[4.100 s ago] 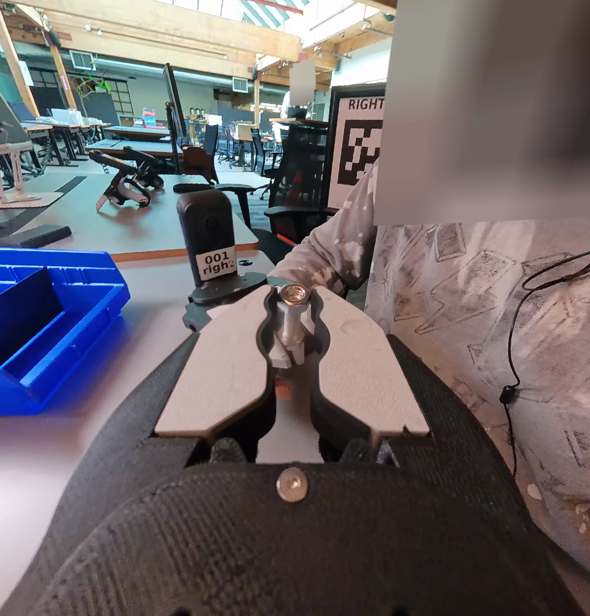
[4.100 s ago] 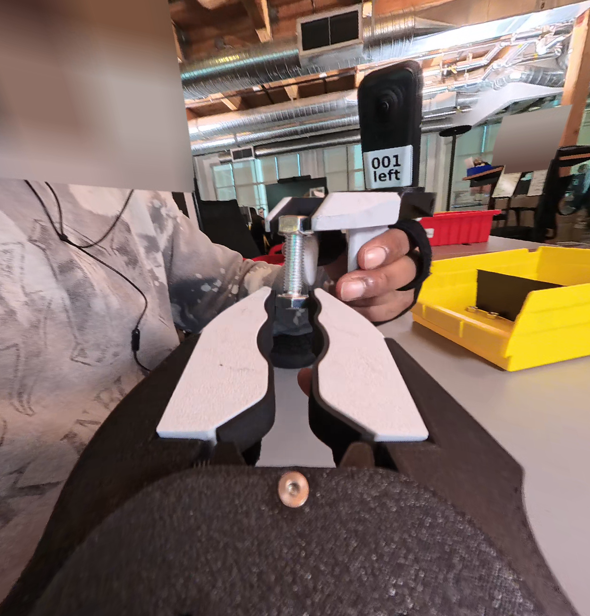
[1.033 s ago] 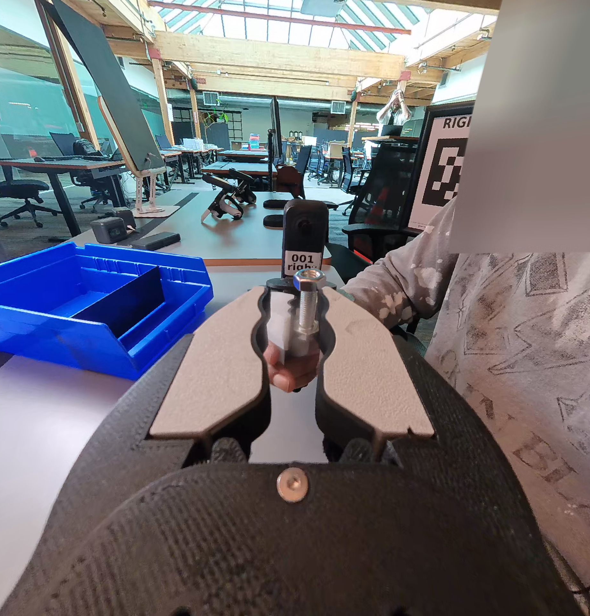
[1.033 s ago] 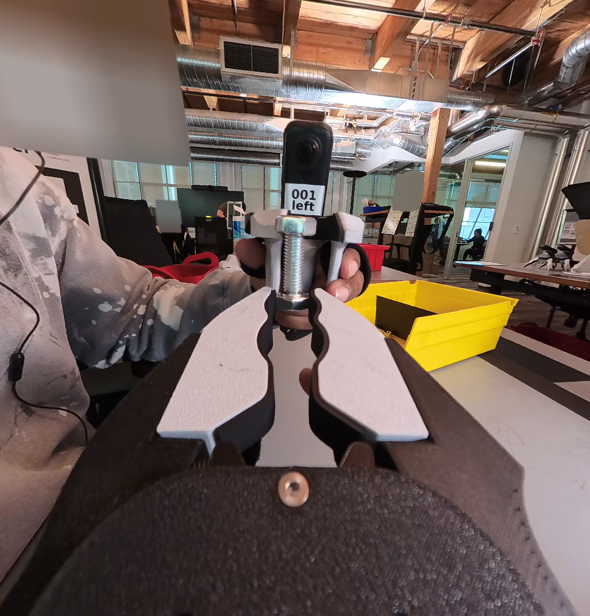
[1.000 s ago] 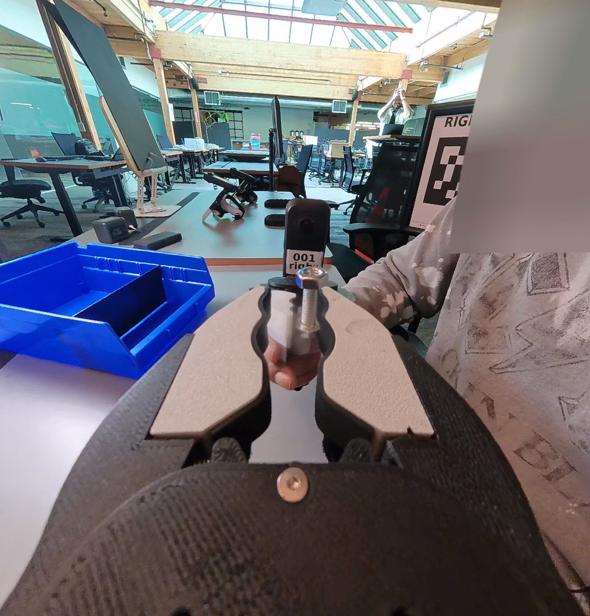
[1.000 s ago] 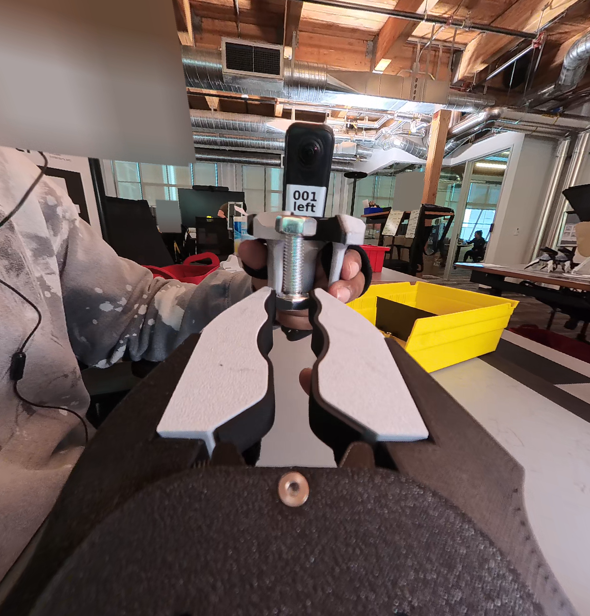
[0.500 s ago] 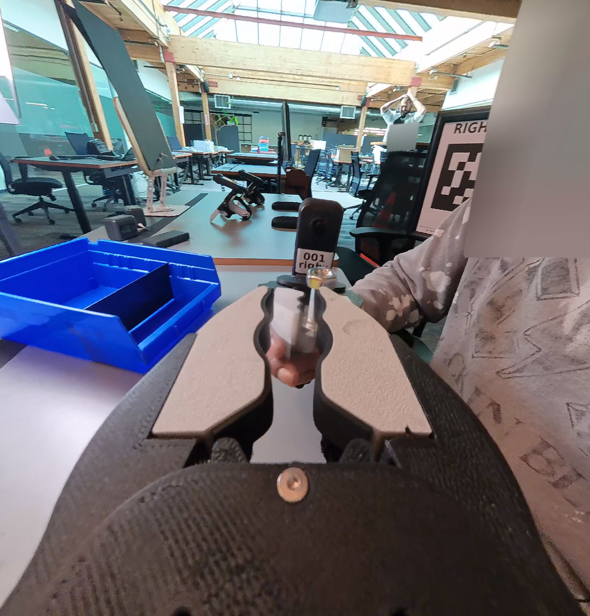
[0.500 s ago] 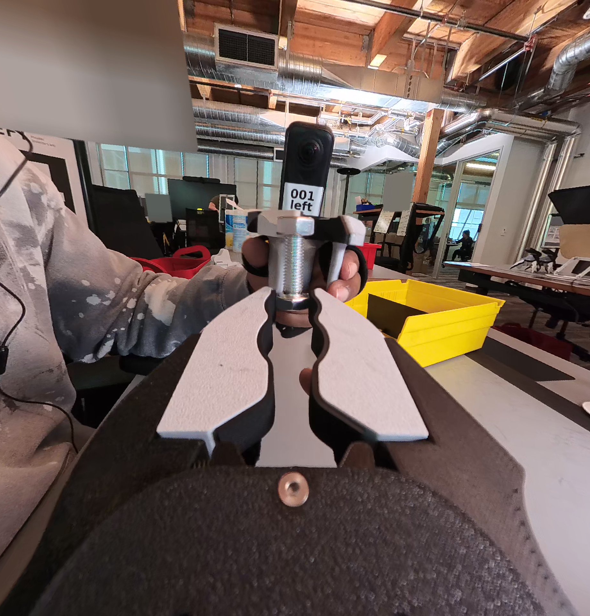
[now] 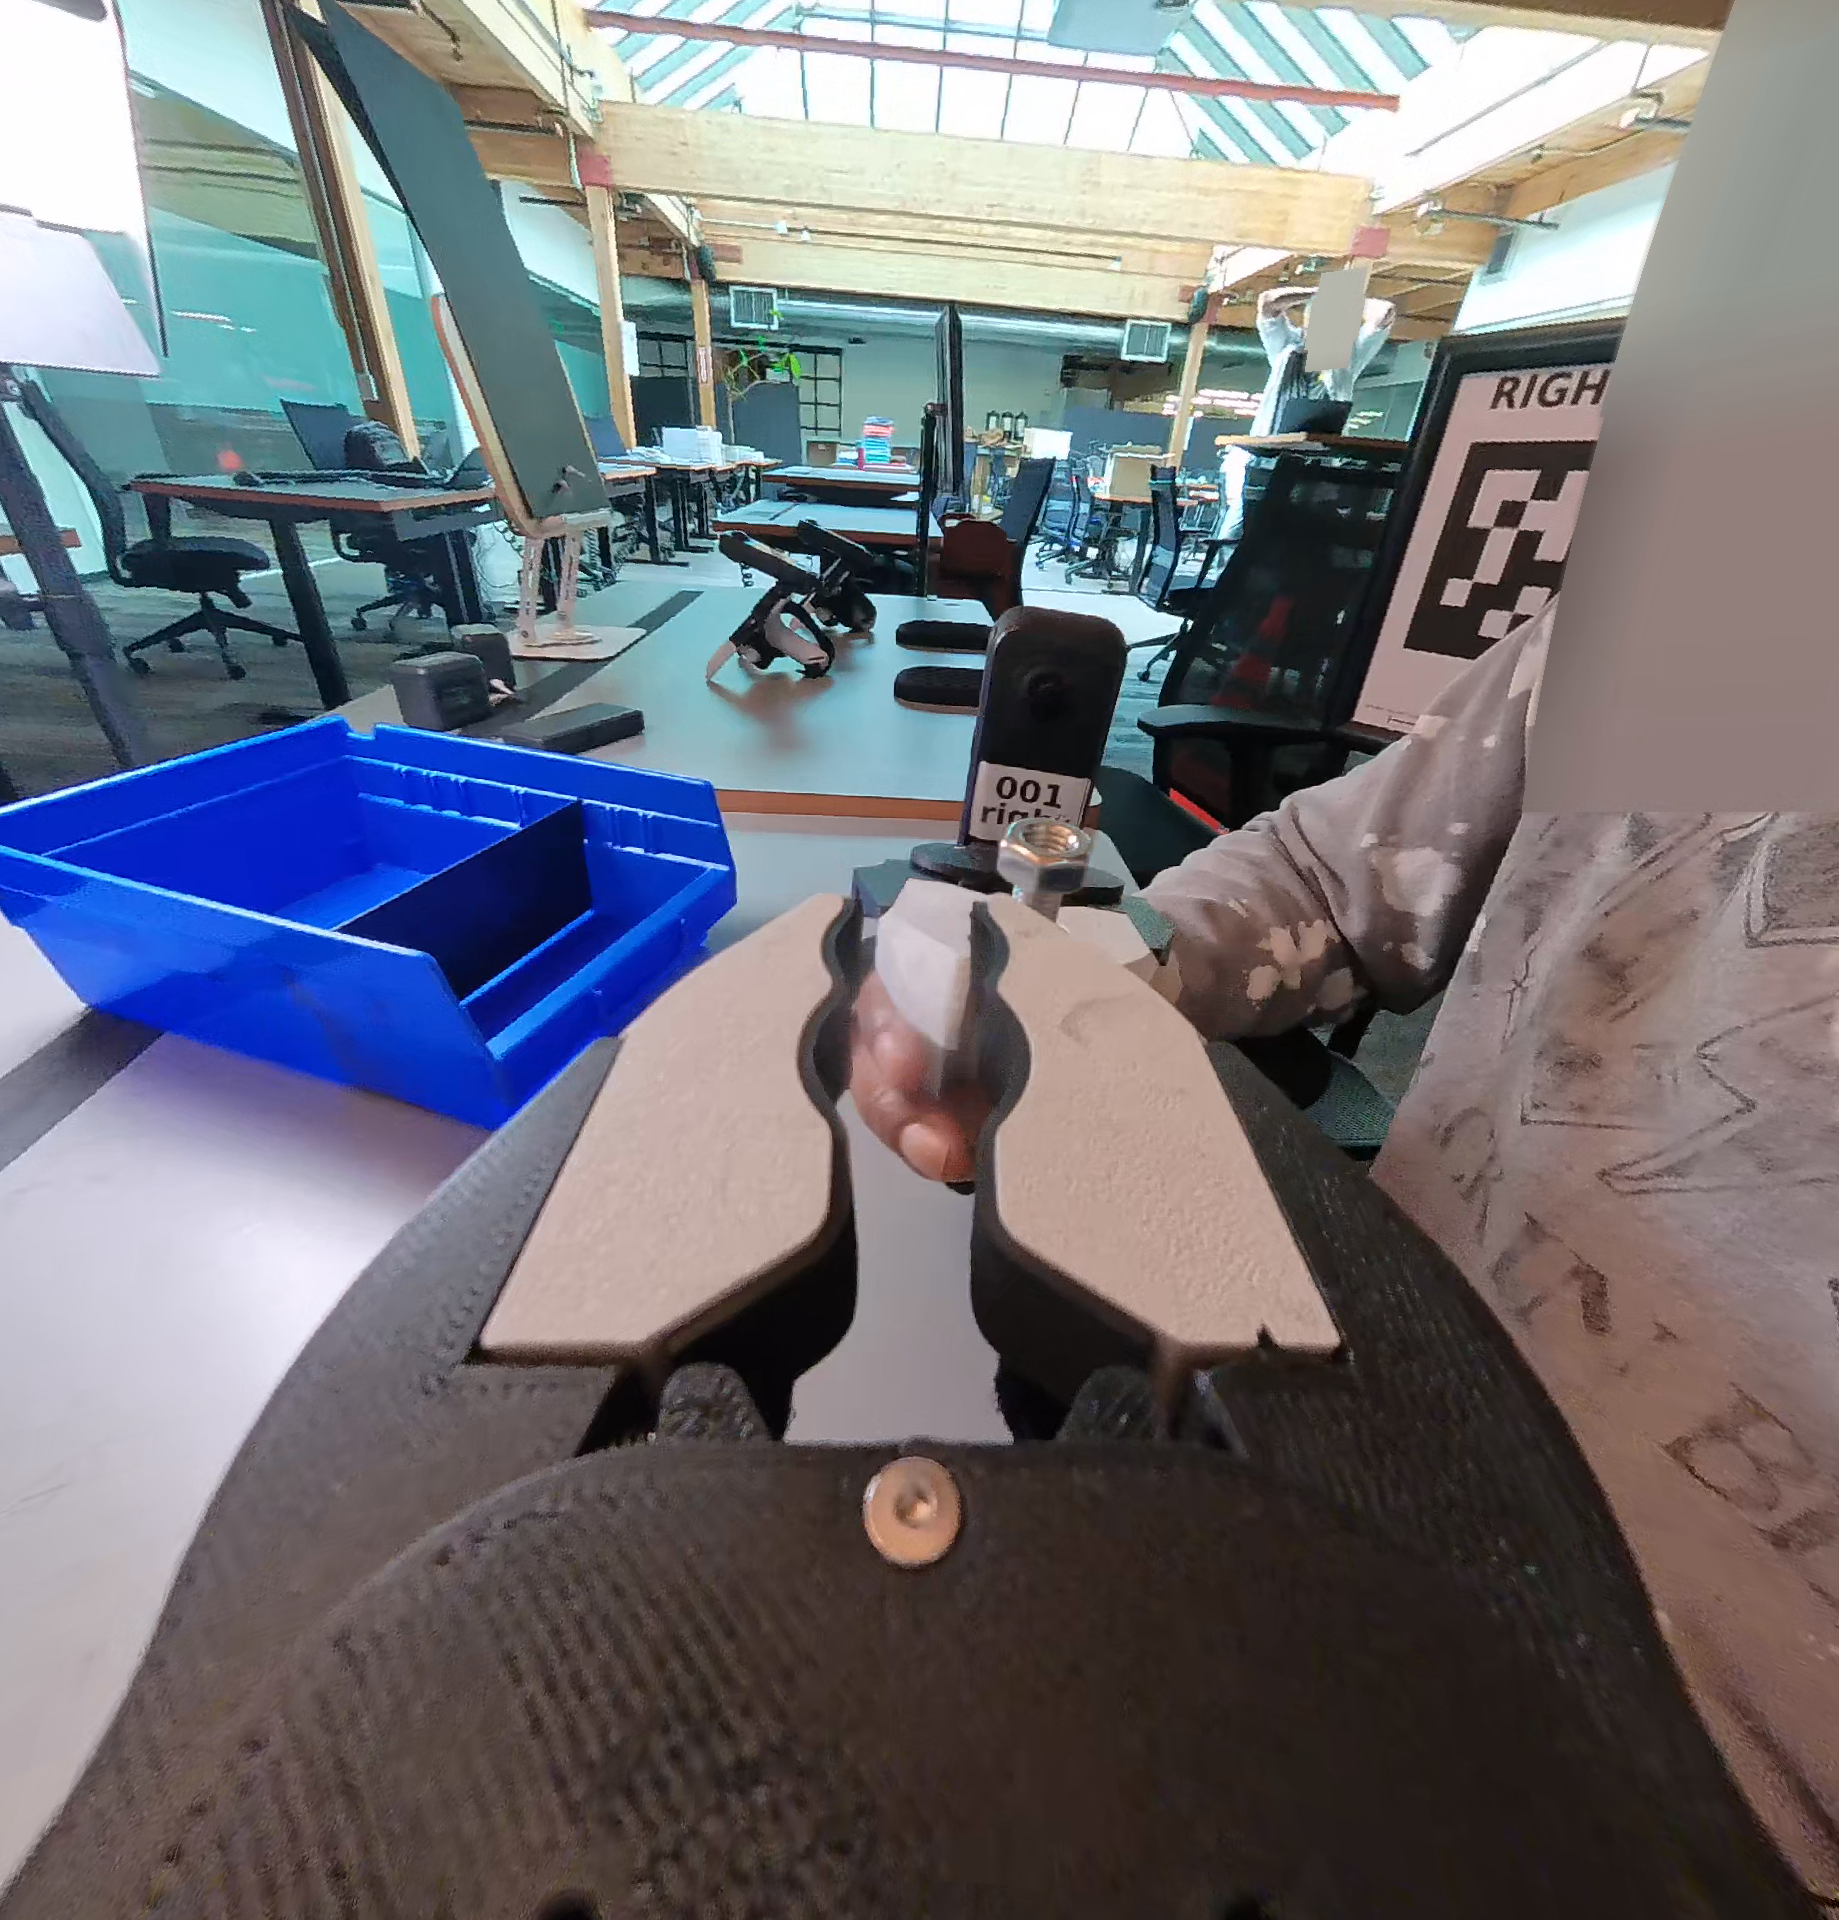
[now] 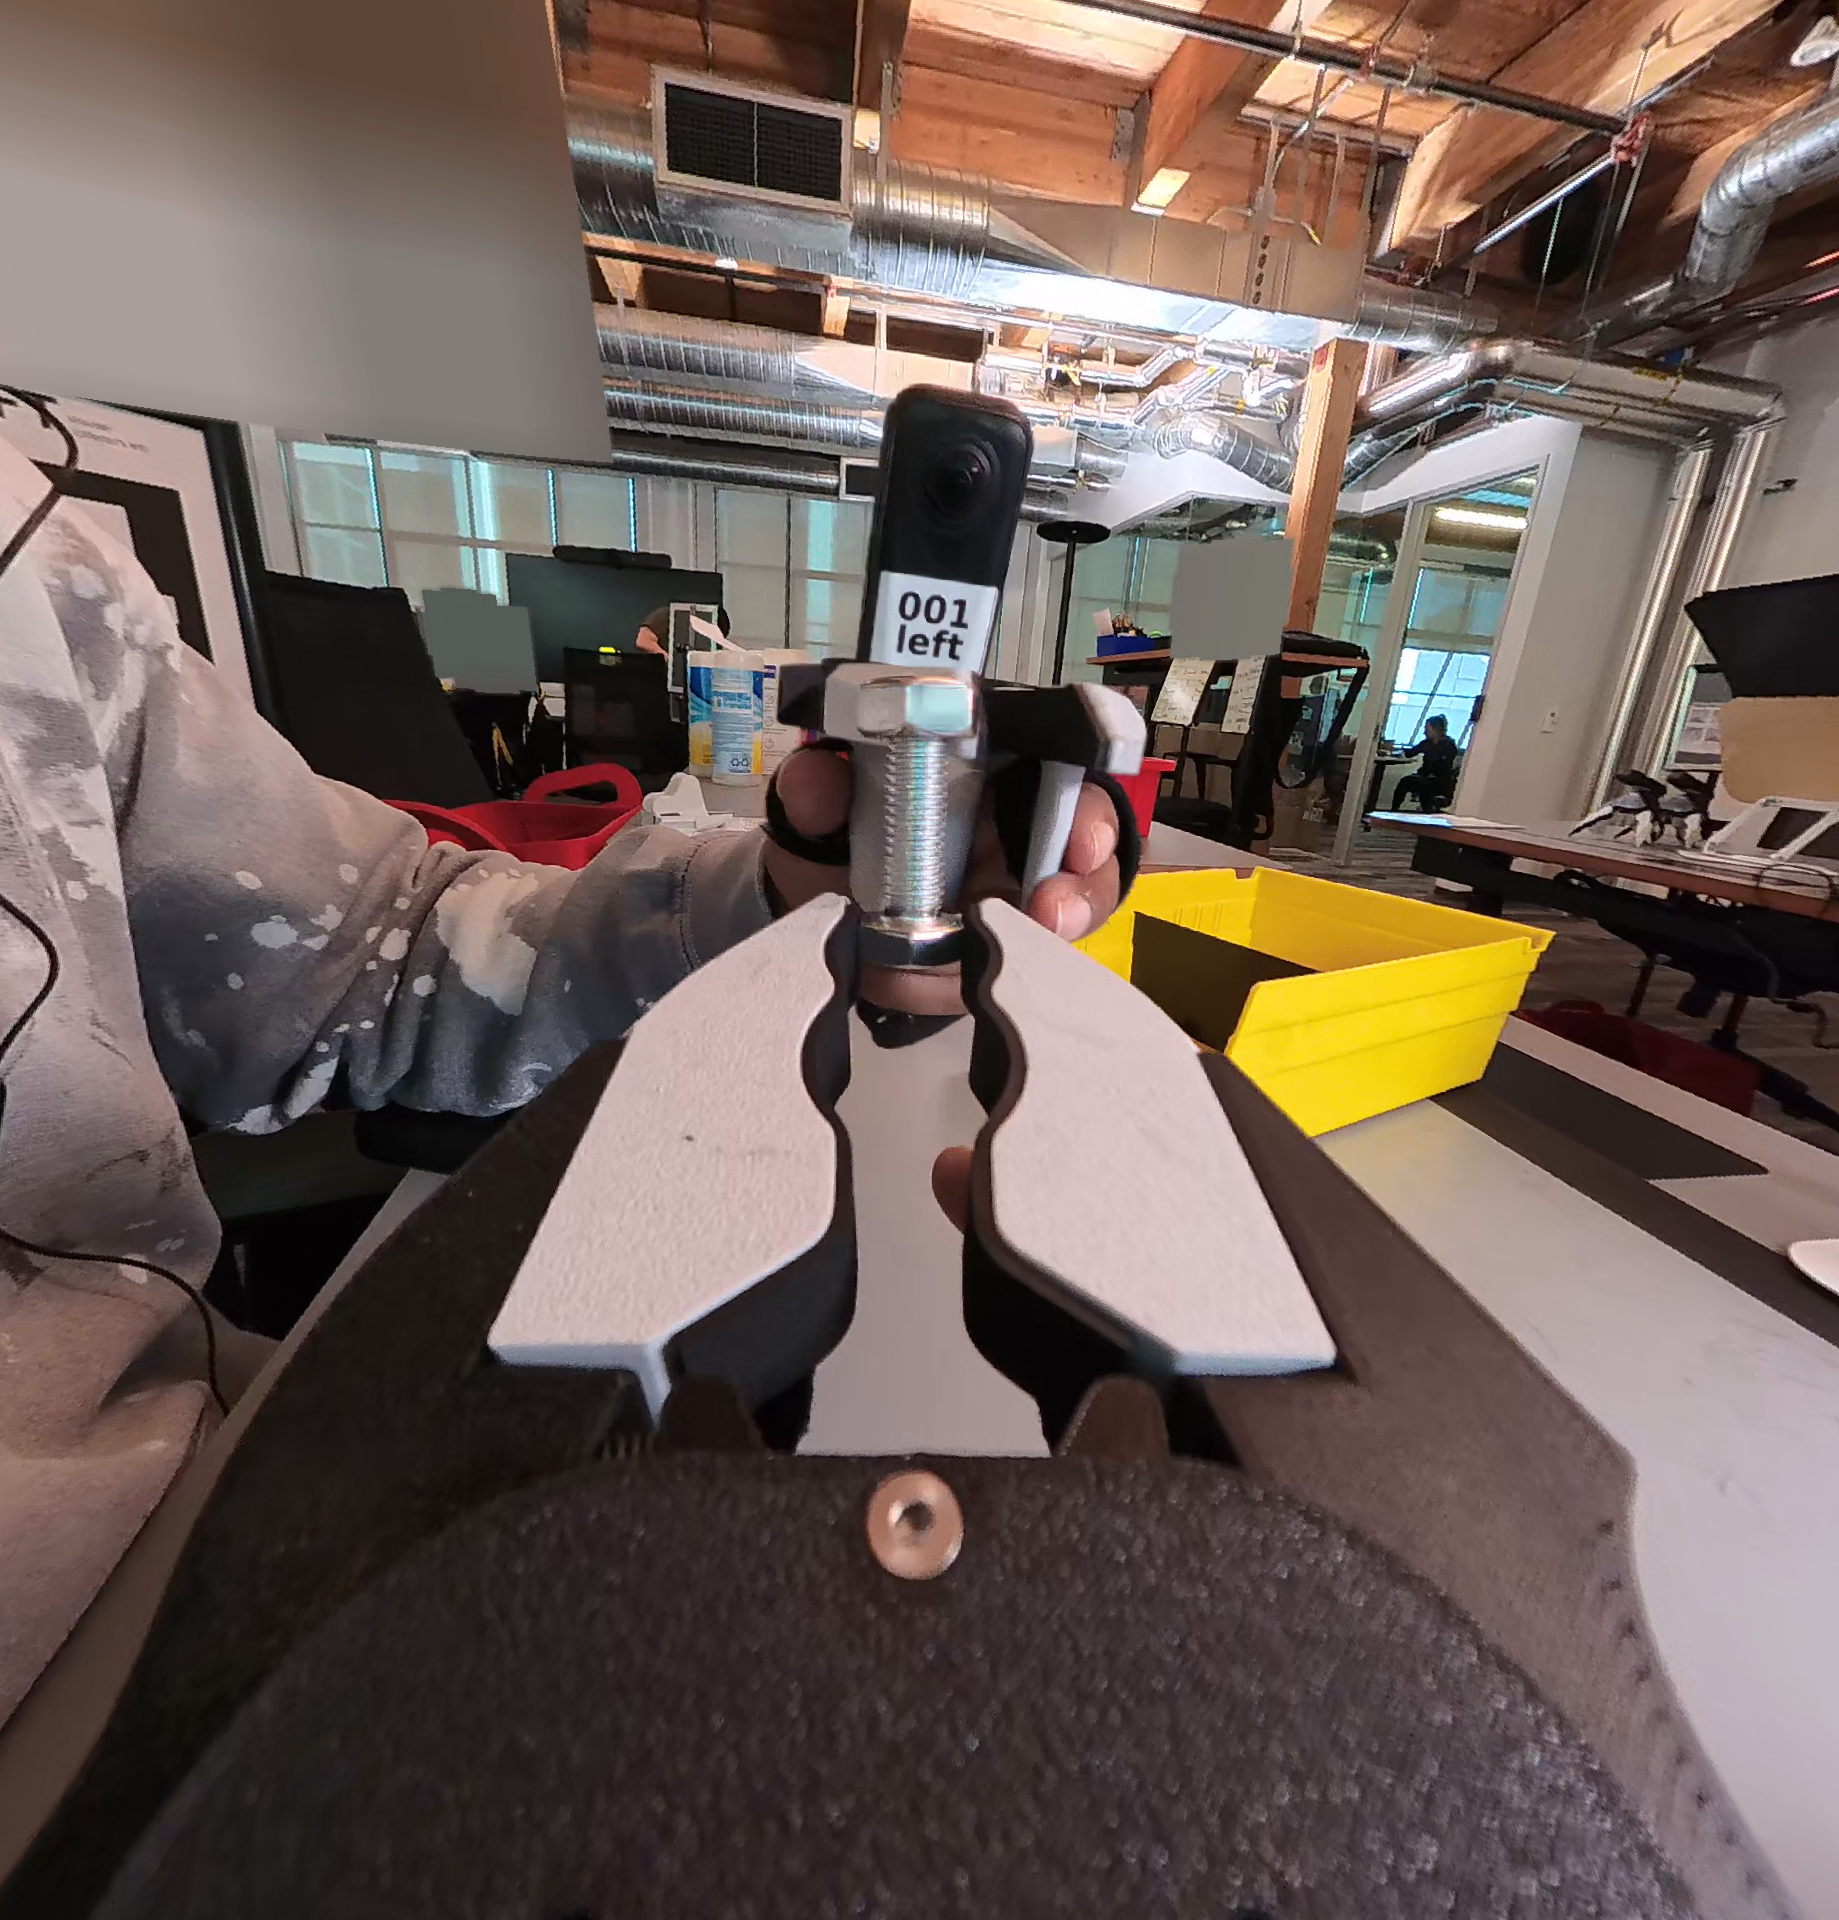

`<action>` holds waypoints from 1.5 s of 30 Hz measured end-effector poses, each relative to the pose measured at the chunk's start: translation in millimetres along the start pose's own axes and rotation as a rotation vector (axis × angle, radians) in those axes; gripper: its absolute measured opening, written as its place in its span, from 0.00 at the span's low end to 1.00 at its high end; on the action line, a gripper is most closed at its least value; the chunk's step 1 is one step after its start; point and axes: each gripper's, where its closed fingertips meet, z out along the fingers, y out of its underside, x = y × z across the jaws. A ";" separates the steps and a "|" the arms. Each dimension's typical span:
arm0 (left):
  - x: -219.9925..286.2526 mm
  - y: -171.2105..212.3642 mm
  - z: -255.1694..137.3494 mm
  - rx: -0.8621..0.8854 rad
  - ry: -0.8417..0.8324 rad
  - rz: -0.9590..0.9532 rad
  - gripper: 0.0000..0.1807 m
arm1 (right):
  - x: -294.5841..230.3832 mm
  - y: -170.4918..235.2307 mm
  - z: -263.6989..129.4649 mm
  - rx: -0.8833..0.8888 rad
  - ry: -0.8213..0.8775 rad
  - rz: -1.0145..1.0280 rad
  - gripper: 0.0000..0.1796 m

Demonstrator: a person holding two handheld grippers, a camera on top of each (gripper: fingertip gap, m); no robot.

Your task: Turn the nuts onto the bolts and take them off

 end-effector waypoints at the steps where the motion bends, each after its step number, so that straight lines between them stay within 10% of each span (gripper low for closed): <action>1: 1.0 -1.2 -0.9 0.006 0.007 -0.007 0.12 | 0.7 0.7 -0.1 -0.002 0.003 0.003 0.10; 32: -4.0 5.1 8.2 -0.006 -0.041 -0.081 0.17 | 21.6 11.0 -2.2 -0.037 0.104 0.042 0.10; 37: -30.0 17.4 4.4 -0.083 -0.196 -0.087 0.06 | 18.7 2.9 -4.6 0.010 0.080 0.046 0.10; 45: -9.7 8.8 8.4 -0.028 -0.072 -0.123 0.17 | 24.8 11.6 -2.4 -0.038 0.121 0.042 0.10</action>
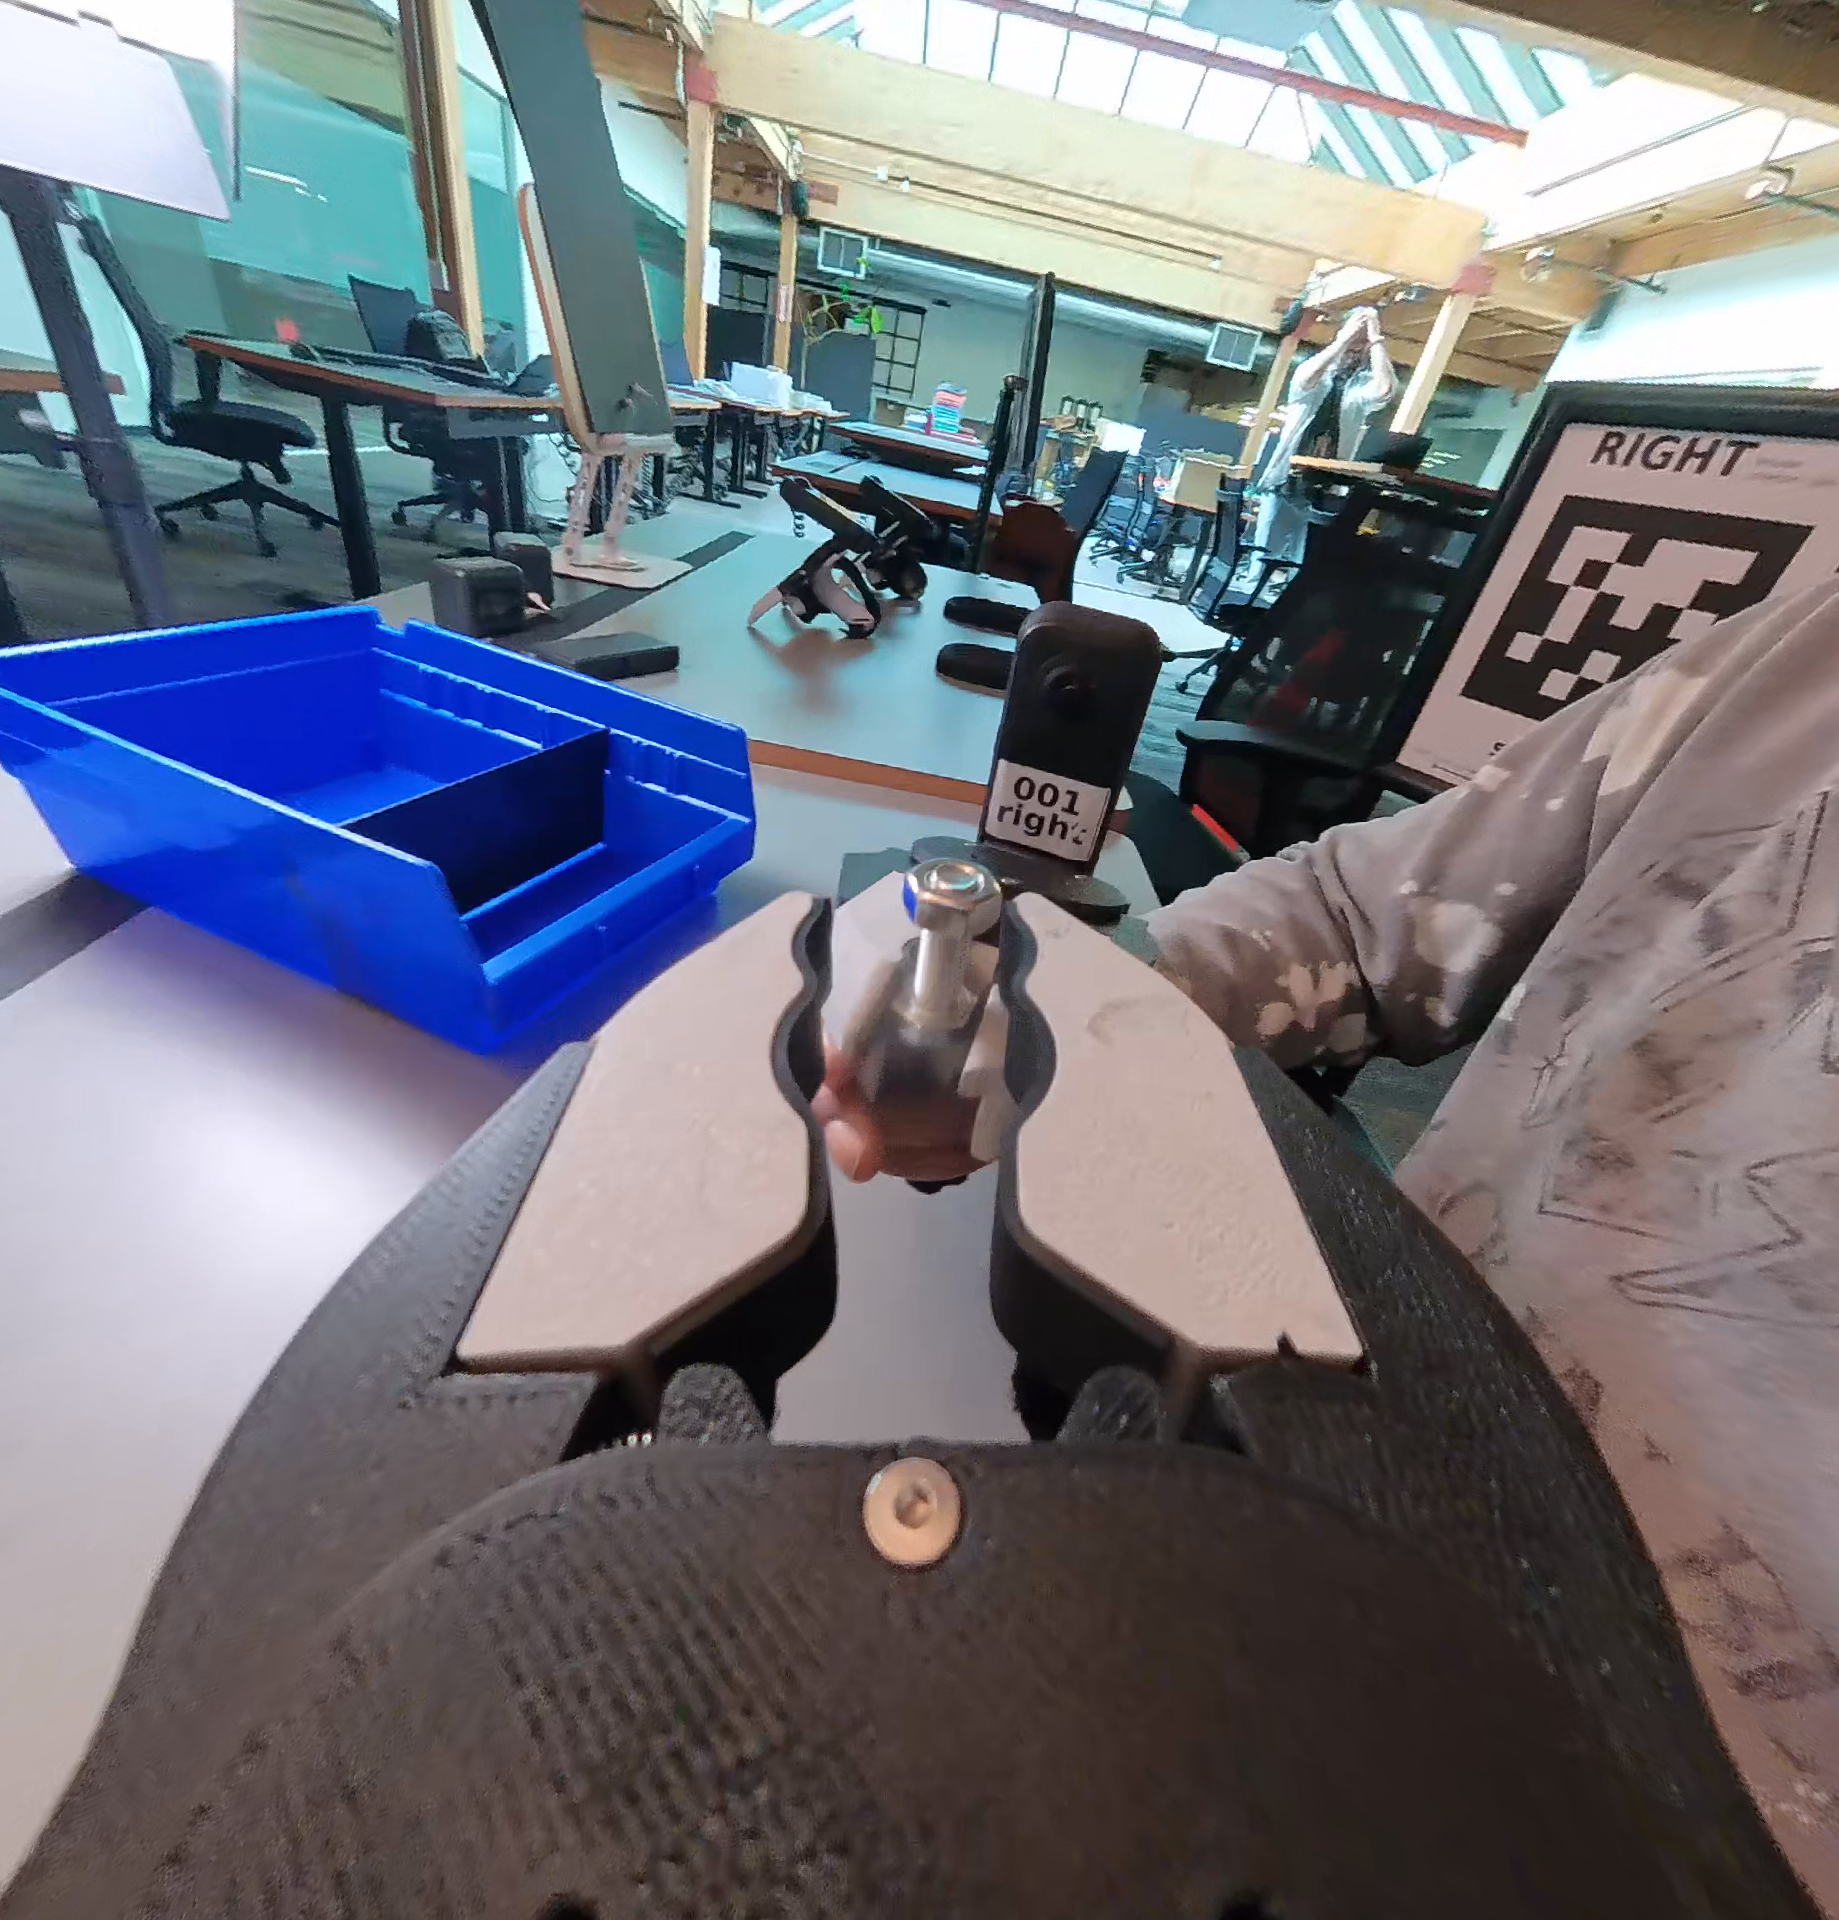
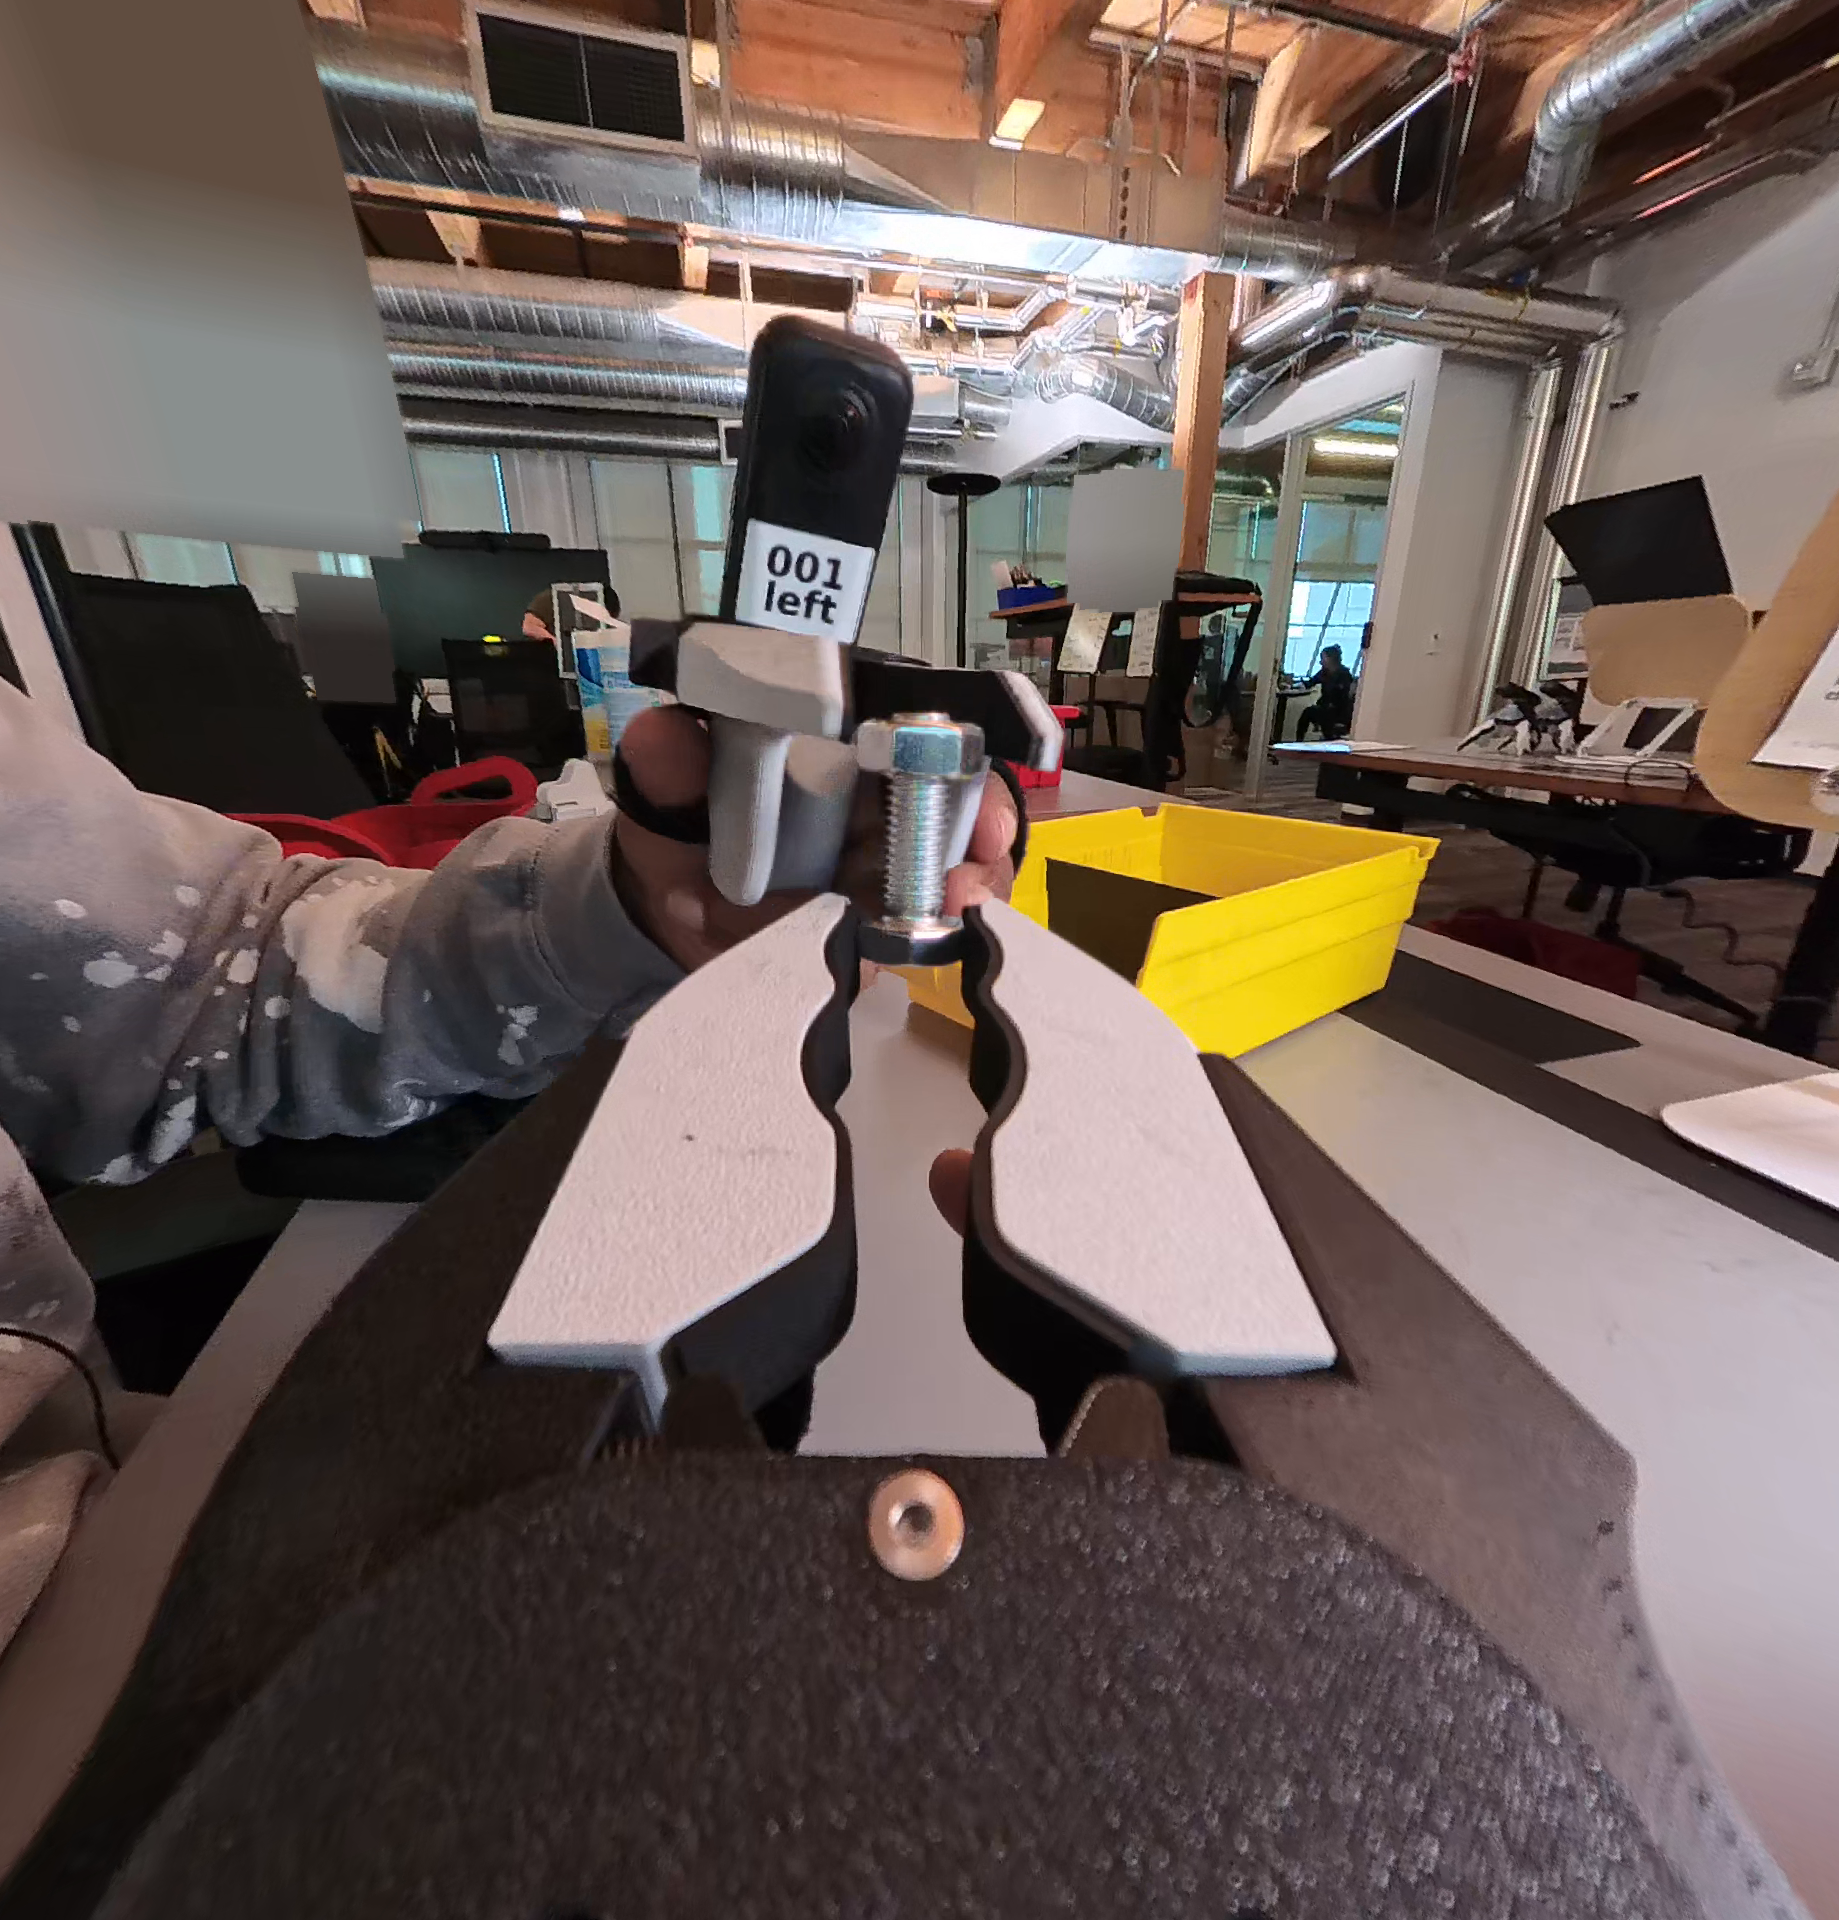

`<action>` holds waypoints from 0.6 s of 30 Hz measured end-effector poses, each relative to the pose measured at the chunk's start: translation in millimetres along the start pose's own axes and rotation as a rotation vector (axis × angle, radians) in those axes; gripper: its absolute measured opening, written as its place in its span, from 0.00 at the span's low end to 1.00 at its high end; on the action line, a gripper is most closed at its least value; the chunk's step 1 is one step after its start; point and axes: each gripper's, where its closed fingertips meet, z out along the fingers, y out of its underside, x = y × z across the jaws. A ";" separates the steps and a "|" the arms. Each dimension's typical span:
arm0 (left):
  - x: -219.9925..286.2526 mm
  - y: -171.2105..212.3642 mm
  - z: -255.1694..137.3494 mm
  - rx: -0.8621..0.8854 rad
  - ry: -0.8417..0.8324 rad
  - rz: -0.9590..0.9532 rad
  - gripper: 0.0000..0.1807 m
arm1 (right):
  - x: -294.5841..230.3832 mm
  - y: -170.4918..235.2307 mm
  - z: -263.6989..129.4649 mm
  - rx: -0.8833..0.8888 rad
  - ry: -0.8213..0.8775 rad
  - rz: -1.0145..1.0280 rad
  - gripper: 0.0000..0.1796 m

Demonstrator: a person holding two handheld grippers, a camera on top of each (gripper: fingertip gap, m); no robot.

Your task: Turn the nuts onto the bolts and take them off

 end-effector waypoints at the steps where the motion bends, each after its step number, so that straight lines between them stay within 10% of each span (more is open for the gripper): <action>1: 0.3 1.7 2.2 -0.008 -0.001 -0.006 0.17 | -1.0 0.6 0.7 -0.003 -0.001 -0.003 0.10; 5: -20.3 9.4 -2.7 -0.069 -0.106 -0.019 0.04 | -2.7 -7.9 -3.6 0.051 -0.026 0.010 0.10; 18: -6.6 7.7 3.4 -0.054 -0.036 -0.053 0.14 | 5.6 -2.1 -2.1 0.025 0.023 0.008 0.10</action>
